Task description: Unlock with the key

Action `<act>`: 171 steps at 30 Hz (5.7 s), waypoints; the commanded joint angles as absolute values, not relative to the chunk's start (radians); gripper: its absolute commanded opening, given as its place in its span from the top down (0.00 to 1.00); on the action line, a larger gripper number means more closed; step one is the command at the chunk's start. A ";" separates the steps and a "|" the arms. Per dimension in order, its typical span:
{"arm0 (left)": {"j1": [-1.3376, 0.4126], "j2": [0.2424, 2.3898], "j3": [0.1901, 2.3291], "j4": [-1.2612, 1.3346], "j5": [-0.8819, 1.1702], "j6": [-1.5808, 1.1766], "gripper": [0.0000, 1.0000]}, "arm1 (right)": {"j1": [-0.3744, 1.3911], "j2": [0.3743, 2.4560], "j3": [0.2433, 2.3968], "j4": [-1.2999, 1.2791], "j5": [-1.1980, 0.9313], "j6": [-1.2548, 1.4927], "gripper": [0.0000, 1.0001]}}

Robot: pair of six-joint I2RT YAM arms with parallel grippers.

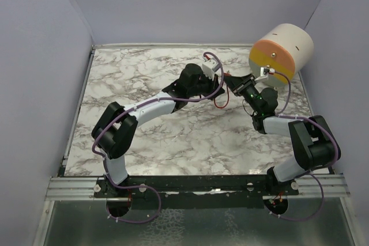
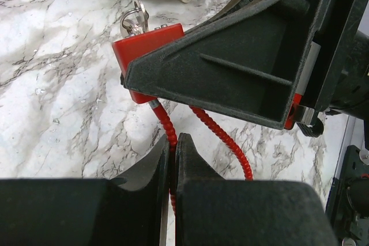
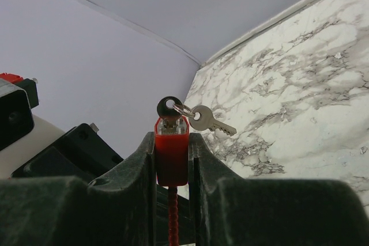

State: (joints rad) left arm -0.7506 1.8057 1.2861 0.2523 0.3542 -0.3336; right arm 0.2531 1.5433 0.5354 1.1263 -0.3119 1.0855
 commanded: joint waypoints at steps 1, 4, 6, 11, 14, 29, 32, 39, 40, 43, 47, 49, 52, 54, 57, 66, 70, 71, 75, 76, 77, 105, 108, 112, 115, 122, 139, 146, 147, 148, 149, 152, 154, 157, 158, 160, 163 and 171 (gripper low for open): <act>-0.818 1.810 1.330 0.336 0.437 -0.338 1.00 | 0.273 1.551 0.518 1.144 -0.311 1.100 0.99; -0.822 1.802 1.303 0.338 0.427 -0.342 1.00 | 0.273 1.549 0.515 1.147 -0.300 1.104 0.99; -0.822 1.791 1.280 0.349 0.422 -0.349 1.00 | 0.273 1.551 0.515 1.151 -0.294 1.108 0.99; -0.821 1.764 1.222 0.376 0.404 -0.368 1.00 | 0.273 1.554 0.514 1.157 -0.264 1.119 0.99; -0.821 1.749 1.195 0.381 0.384 -0.376 1.00 | 0.273 1.555 0.515 1.157 -0.244 1.126 0.99; -0.822 1.707 1.168 0.413 0.371 -0.396 1.00 | 0.273 1.582 0.532 1.158 -0.208 1.127 0.99; -0.822 1.703 1.159 0.413 0.389 -0.411 1.00 | 0.273 1.580 0.529 1.157 -0.194 1.125 0.99; -0.823 1.703 1.080 0.413 0.359 -0.434 1.00 | 0.273 1.591 0.540 1.169 -0.201 1.126 0.99; -0.823 1.702 1.069 0.413 0.354 -0.437 1.00 | 0.273 1.589 0.540 1.169 -0.202 1.126 0.99; -0.818 1.660 1.036 0.413 0.336 -0.440 1.00 | 0.273 1.584 0.545 1.163 -0.207 1.119 0.99; -0.794 1.634 1.016 0.413 0.329 -0.439 1.00 | 0.273 1.576 0.546 1.160 -0.219 1.111 0.99; -0.790 1.622 1.016 0.413 0.327 -0.435 1.00 | 0.273 1.573 0.545 1.161 -0.222 1.110 0.99; -0.783 1.606 1.008 0.408 0.315 -0.432 1.00 | 0.273 1.570 0.545 1.158 -0.228 1.106 0.99; -0.772 1.591 0.995 0.408 0.294 -0.433 1.00 | 0.273 1.567 0.543 1.155 -0.235 1.102 0.99; -0.755 1.562 0.972 0.408 0.255 -0.434 1.00 | 0.273 1.566 0.542 1.147 -0.259 1.090 0.99; -0.696 1.521 0.931 0.408 0.206 -0.429 1.00 | 0.273 1.575 0.582 1.059 -0.392 1.016 0.99; -0.676 1.519 0.913 0.408 0.206 -0.430 1.00 | 0.273 1.602 0.628 0.979 -0.478 0.959 0.99; -0.671 1.519 0.906 0.408 0.210 -0.428 1.00 | 0.273 1.611 0.639 0.952 -0.497 0.940 0.99; -0.664 1.520 0.873 0.418 0.213 -0.428 1.00 | 0.273 1.643 0.651 0.925 -0.551 0.888 0.99; -0.664 1.520 0.865 0.422 0.213 -0.428 1.00 | 0.273 1.651 0.656 0.922 -0.562 0.878 0.99; -0.663 1.521 0.855 0.424 0.212 -0.428 1.00 | 0.273 1.664 0.665 0.908 -0.574 0.866 0.99; -0.583 1.660 0.741 0.469 0.178 -0.447 1.00 | 0.365 1.930 0.865 0.591 -0.541 0.682 0.99; -0.579 1.672 0.742 0.469 0.181 -0.448 1.00 | 0.369 1.946 0.873 0.577 -0.528 0.686 0.99; -0.571 1.690 0.741 0.471 0.191 -0.451 1.00 | 0.371 1.964 0.890 0.542 -0.527 0.686 0.90; -0.565 1.703 0.741 0.471 0.199 -0.454 1.00 | 0.372 1.976 0.896 0.536 -0.524 0.691 0.81; -0.549 1.732 0.735 0.471 0.215 -0.453 1.00 | 0.372 2.000 0.908 0.526 -0.524 0.705 0.70; -0.496 1.712 0.752 0.452 0.254 -0.433 1.00 | 0.371 1.944 0.885 0.484 -0.488 0.696 0.33; -0.451 1.703 0.769 0.408 0.274 -0.410 1.00 | 0.370 1.894 0.866 0.454 -0.419 0.699 0.30; -0.446 1.680 0.768 0.407 0.274 -0.410 1.00 | 0.371 1.885 0.859 0.456 -0.410 0.703 0.30; -0.442 1.671 0.765 0.406 0.275 -0.410 1.00 | 0.371 1.879 0.853 0.457 -0.402 0.704 0.29; -0.437 1.666 0.764 0.404 0.275 -0.411 1.00 | 0.371 1.870 0.848 0.453 -0.393 0.705 0.29; -0.426 1.653 0.758 0.403 0.267 -0.413 1.00 | 0.370 1.842 0.833 0.444 -0.360 0.702 0.29; -0.419 1.650 0.759 0.399 0.267 -0.413 1.00 | 0.370 1.815 0.819 0.439 -0.326 0.699 0.28; -0.411 1.651 0.766 0.396 0.266 -0.411 1.00 | 0.367 1.771 0.794 0.438 -0.277 0.689 0.25; -0.409 1.653 0.770 0.394 0.267 -0.411 1.00 | 0.367 1.754 0.785 0.443 -0.266 0.687 0.25; -0.406 1.659 0.775 0.391 0.268 -0.408 1.00 | 0.364 1.719 0.763 0.465 -0.248 0.686 0.25; -0.403 1.669 0.780 0.391 0.271 -0.409 1.00 | 0.364 1.671 0.728 0.498 -0.230 0.675 0.24; -0.397 1.671 0.792 0.391 0.237 -0.421 0.56 | 0.363 1.539 0.655 0.533 -0.193 0.617 0.22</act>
